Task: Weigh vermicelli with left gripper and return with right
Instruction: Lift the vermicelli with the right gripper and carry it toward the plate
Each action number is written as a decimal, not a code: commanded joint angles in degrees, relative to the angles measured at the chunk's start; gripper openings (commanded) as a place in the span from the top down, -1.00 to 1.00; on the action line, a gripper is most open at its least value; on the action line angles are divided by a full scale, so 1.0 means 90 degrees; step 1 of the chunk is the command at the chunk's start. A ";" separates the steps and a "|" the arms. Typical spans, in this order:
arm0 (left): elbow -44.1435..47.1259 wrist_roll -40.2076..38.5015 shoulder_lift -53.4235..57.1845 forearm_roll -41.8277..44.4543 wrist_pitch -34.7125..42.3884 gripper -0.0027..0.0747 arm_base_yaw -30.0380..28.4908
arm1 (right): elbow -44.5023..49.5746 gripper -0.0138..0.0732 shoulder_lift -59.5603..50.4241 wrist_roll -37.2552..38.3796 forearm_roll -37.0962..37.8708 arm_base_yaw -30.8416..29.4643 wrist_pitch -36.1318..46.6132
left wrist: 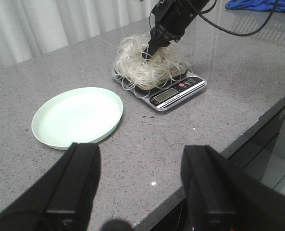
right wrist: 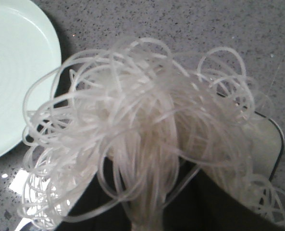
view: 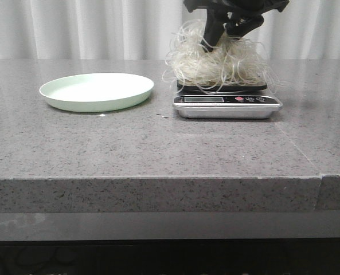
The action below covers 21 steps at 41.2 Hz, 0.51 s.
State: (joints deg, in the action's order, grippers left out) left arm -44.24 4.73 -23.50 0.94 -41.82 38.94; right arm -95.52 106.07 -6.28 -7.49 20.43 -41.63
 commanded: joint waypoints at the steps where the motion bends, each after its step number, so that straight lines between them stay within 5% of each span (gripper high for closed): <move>1: -0.0147 -0.0071 -0.0039 -0.0060 0.0493 -0.21 0.0039 | -0.0183 0.26 -0.0593 -0.0025 -0.0009 0.0003 0.0075; 21: -0.0147 -0.0071 -0.0039 -0.0049 0.0493 -0.21 0.0039 | -0.1212 0.26 -0.1303 -0.0026 -0.0013 0.0609 -0.0046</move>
State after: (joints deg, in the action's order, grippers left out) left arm -44.24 4.73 -23.50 0.94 -41.82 38.94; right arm -101.66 96.73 -6.28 -7.38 23.93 -45.74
